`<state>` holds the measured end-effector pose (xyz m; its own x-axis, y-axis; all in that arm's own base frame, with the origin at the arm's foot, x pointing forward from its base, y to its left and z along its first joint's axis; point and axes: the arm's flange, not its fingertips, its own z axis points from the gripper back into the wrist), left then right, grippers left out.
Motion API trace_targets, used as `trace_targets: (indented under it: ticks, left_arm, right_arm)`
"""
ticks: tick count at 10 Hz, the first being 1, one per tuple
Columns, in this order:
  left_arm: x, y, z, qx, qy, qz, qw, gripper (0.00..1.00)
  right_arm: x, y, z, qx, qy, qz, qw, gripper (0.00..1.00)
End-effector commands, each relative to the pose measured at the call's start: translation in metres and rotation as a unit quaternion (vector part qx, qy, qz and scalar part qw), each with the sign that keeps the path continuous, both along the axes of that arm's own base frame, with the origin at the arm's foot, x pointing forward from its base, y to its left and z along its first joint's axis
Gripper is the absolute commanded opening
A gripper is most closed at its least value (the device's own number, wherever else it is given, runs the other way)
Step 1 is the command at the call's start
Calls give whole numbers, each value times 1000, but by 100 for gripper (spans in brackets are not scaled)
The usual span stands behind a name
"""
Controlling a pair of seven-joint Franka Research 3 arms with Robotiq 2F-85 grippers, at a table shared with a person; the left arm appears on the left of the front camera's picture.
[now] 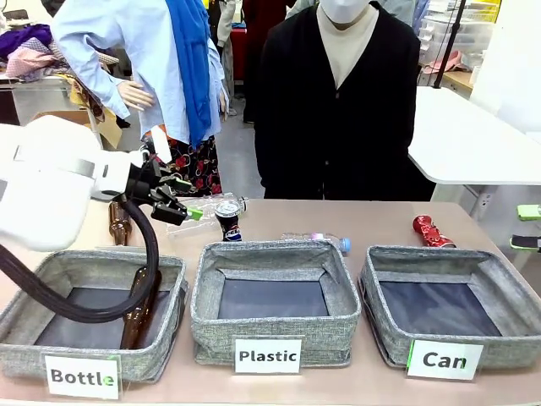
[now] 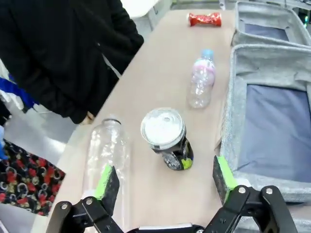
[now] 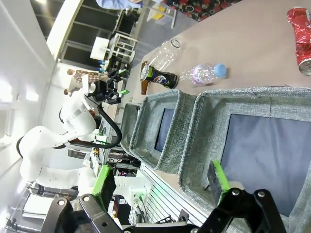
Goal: Sort the can waste into the basket.
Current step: Pick up the can waste from the table and place it in the right Fabric basket.
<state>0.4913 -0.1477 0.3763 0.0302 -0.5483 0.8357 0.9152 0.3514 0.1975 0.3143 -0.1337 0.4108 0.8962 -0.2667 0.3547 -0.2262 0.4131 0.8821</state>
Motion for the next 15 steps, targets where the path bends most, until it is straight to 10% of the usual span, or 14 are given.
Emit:
trace_targets:
  ticks: [1, 15]
  left_arm:
    - [-4, -6, 9, -2, -17, 2, 1000, 100]
    - [62, -31, -66, -64, 78, -68, 993, 100]
  right_arm:
    - [3, -1, 0, 7, -19, -1, 1000, 100]
    - [3, -1, 0, 7, -19, -1, 1000, 100]
